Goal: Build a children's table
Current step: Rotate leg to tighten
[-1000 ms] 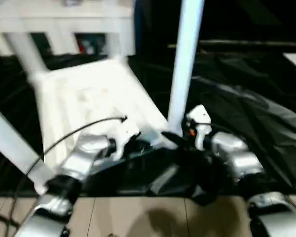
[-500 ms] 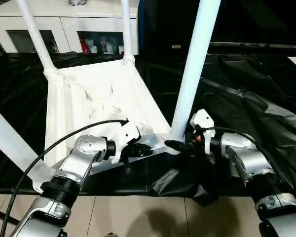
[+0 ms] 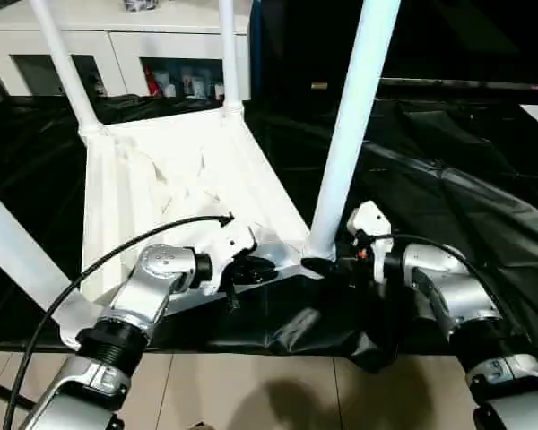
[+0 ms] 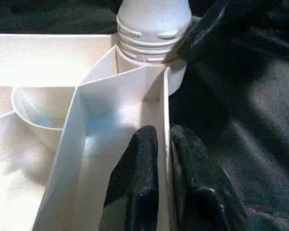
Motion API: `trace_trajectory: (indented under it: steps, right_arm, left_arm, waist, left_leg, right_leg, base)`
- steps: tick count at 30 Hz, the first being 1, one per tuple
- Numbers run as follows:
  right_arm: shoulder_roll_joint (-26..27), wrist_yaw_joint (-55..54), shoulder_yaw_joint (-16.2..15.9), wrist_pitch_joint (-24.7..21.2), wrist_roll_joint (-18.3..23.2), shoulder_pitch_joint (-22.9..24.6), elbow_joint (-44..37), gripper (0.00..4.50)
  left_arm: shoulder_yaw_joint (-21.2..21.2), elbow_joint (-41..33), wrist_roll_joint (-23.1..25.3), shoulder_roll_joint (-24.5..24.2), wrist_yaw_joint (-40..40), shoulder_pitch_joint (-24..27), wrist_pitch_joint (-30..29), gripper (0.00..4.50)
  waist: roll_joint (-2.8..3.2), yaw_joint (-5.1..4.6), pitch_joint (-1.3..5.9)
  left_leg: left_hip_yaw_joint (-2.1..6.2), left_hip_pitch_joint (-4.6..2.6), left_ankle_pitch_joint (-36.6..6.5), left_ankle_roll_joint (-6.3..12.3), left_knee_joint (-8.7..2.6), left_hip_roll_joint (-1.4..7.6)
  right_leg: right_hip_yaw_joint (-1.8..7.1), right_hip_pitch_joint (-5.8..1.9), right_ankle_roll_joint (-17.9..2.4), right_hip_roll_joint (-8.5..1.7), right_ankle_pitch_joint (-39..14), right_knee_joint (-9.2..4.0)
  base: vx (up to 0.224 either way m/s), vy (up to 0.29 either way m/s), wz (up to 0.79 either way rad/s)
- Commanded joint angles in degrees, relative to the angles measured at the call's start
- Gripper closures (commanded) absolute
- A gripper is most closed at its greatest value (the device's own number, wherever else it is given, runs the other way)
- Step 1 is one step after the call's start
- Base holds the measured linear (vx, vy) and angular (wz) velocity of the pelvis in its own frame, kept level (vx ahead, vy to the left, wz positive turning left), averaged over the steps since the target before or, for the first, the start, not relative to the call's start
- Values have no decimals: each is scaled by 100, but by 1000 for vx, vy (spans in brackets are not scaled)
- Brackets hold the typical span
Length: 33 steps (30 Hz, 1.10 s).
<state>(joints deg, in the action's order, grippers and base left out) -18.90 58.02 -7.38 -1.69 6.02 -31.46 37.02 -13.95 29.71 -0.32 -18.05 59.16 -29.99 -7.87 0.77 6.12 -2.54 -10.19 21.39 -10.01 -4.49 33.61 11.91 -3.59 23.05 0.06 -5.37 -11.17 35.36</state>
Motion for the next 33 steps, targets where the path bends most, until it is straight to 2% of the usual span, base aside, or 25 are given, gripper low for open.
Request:
trace_trajectory:
  steps: [1,6,22,23,25,26,33]
  right_arm:
    - [-61,62,-49,18,-25,-8,-121,63]
    - [-55,46,-50,10,-35,-11,-126,63]
    - [149,-180,21,35,-14,-203,117,63]
    - [149,-188,1,41,-31,-211,138,89]
    - [161,-159,-13,39,-20,-219,164,96]
    - [170,-155,-5,27,-6,-221,166,109]
    - [190,-124,-5,-31,-20,-248,233,175]
  left_arm:
    - [-113,122,101,-51,-91,29,-154,418]
    - [-156,96,106,-85,45,39,-220,445]
    - [-260,-53,65,-79,215,51,-311,445]
    - [-253,-58,65,-77,200,53,-314,450]
    - [-248,-69,64,-79,189,57,-323,450]
    - [-244,-76,59,-80,185,61,-328,450]
    - [-232,-100,25,-91,161,86,-354,450]
  waist:
    - [-102,-20,353]
    - [-105,-30,351]
    - [-83,-56,364]
    - [-90,-57,361]
    - [-90,-53,360]
    - [-110,-54,358]
    - [-104,-46,360]
  left_leg:
    - [-13,-48,-996,325,-373,105]
    - [-12,-48,-995,330,-375,104]
    - [-10,-56,-970,331,-370,108]
    - [-12,-54,-962,331,-370,106]
    - [-14,-56,-964,327,-370,104]
    - [-15,-52,-952,331,-370,106]
    - [-15,-57,-902,347,-368,109]
  right_leg:
    - [209,-282,-1251,-250,-905,-399]
    - [207,-282,-1265,-248,-892,-397]
    - [206,-291,-1382,-245,-638,-369]
    - [206,-290,-1389,-241,-628,-368]
    - [206,-291,-1389,-244,-649,-372]
    - [209,-295,-1380,-244,-642,-371]
    - [208,-291,-1396,-245,-574,-359]
  base:
    - [0,0,0]
    - [0,0,0]
    - [0,0,0]
    - [0,0,0]
    - [0,0,0]
    - [0,0,0]
    - [0,0,0]
